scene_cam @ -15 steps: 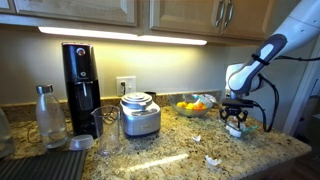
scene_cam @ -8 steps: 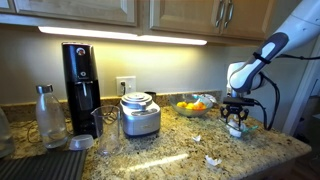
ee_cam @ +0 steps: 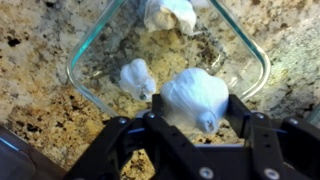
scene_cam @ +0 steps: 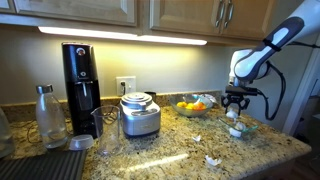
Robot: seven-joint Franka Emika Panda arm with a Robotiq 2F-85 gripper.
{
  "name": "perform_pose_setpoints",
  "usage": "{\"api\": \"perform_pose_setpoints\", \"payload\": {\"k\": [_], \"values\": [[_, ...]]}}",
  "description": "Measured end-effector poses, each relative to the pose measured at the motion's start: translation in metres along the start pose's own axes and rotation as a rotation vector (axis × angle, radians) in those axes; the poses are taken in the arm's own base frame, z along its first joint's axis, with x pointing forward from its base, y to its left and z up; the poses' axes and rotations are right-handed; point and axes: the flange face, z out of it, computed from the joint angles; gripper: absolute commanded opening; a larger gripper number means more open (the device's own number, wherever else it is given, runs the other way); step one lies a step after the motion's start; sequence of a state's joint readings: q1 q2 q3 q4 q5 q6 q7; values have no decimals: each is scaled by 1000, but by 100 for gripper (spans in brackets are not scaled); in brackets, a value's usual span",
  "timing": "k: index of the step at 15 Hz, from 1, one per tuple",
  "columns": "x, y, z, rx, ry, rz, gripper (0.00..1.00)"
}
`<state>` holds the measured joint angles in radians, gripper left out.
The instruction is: Remove all the garlic from the glass bowl and put them on the counter
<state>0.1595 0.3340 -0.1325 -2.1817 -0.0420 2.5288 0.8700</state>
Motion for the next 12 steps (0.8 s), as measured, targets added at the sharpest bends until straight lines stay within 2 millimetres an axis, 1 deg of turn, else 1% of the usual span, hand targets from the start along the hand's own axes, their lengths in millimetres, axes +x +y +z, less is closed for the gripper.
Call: {"api": "perform_pose_setpoints", "payload": {"k": [3,6,9,11,12], "values": [[-10,-11,-28,18,54,-74,40],[-36,-36,-48,39,88,-171,40],[-73,-64,-52,50,98,-274,40],[-95,-81,-49,60,103,-333,40],[-105,-88,-44,60,101,-357,40]]}}
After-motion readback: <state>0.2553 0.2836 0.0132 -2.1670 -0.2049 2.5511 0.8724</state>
